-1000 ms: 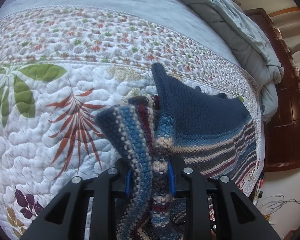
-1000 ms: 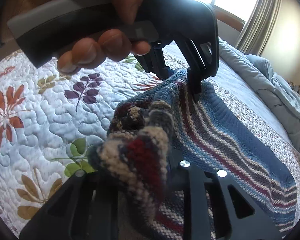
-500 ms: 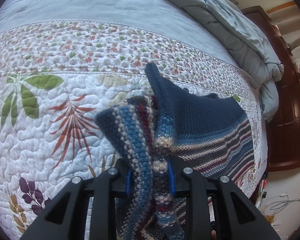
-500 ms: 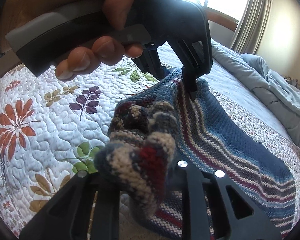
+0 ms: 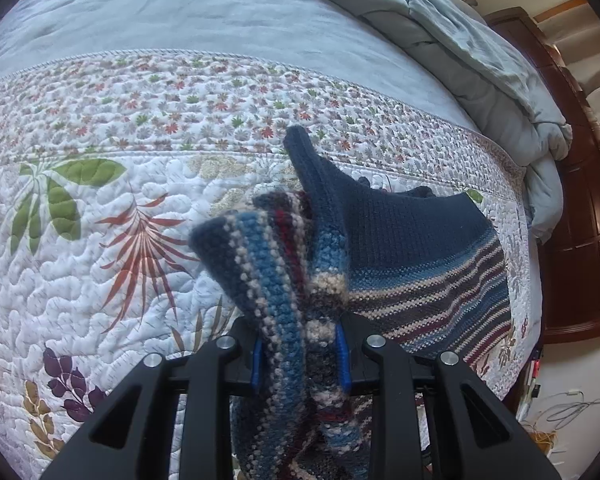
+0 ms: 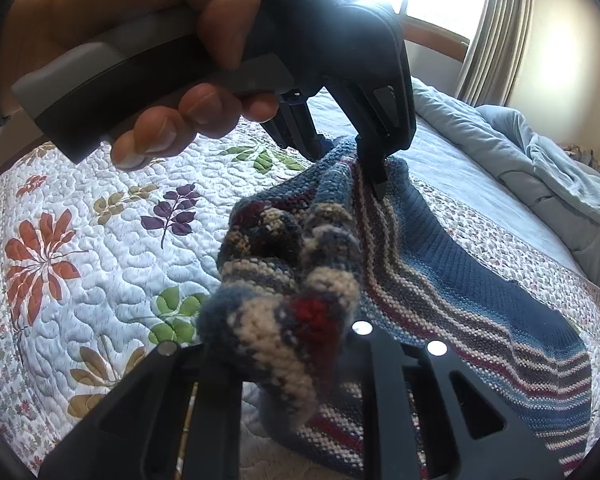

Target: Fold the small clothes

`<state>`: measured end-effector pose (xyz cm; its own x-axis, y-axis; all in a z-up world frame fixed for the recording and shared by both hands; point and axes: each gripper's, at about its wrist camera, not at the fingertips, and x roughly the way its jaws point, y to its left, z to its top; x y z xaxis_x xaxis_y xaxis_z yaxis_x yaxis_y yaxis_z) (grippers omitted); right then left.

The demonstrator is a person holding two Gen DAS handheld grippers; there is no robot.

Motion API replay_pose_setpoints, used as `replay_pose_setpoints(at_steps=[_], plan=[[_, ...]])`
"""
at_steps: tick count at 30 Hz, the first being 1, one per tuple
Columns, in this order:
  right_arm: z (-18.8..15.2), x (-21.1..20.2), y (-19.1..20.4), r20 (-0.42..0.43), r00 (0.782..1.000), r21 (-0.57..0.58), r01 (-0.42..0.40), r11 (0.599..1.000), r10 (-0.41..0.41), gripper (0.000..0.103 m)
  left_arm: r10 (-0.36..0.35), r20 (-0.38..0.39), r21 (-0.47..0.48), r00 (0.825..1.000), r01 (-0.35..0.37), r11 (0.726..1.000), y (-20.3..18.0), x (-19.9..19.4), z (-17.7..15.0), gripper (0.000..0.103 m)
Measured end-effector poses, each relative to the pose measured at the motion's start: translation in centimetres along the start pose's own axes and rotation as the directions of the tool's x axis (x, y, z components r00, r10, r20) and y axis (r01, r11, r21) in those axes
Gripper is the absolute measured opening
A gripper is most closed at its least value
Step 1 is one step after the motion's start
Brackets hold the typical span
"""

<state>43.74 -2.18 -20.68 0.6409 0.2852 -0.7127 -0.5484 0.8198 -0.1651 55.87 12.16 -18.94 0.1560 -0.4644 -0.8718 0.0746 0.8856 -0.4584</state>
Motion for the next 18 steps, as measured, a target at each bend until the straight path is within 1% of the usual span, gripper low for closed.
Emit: replay_pose_setpoints(at_steps=[18], plan=[[-0.2, -1.4, -1.5, 0.026, 1.0, 0.043, -0.013, 0.999, 0.012, 0.013, 0.036, -0.001, 0.027, 0.999, -0.036, 0.999, -2.5, -0.4, 0.2, 0.027]])
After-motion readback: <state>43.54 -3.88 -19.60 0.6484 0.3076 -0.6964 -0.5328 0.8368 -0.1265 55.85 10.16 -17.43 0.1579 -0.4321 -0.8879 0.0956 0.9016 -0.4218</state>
